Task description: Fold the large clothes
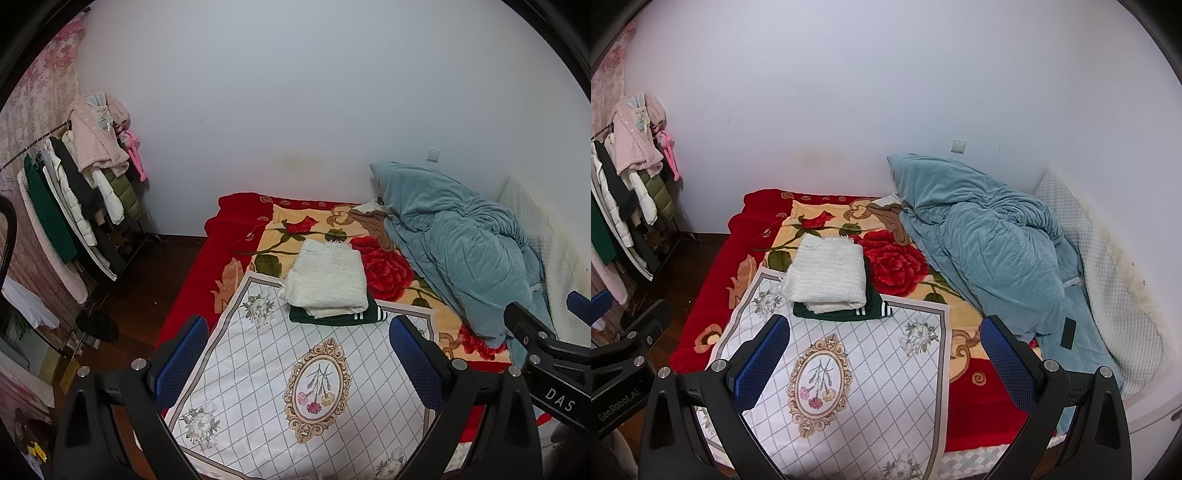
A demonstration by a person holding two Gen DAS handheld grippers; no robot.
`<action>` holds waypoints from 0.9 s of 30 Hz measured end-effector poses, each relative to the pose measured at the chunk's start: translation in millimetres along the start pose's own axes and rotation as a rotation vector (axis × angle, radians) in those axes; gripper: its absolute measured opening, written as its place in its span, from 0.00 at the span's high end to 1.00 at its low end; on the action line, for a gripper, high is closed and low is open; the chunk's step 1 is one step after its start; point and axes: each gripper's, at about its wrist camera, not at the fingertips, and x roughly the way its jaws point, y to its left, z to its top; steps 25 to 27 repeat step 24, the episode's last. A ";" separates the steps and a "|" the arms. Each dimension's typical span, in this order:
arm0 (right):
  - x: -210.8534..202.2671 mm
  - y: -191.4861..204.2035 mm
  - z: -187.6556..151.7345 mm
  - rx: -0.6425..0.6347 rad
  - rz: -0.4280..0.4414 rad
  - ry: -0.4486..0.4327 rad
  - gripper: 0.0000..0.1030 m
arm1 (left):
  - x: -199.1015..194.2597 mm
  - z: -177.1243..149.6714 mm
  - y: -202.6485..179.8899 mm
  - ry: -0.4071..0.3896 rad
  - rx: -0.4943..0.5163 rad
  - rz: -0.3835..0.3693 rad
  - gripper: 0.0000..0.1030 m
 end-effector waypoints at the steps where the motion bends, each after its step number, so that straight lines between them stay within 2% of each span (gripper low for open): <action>1: -0.1 0.4 0.4 -0.001 0.000 0.001 0.00 | -0.5 0.4 -0.4 0.000 -0.002 0.000 0.03; 27: -4.1 0.6 -1.8 0.003 0.001 -0.002 0.00 | -4.1 -1.6 -1.3 -0.003 -0.018 0.002 0.03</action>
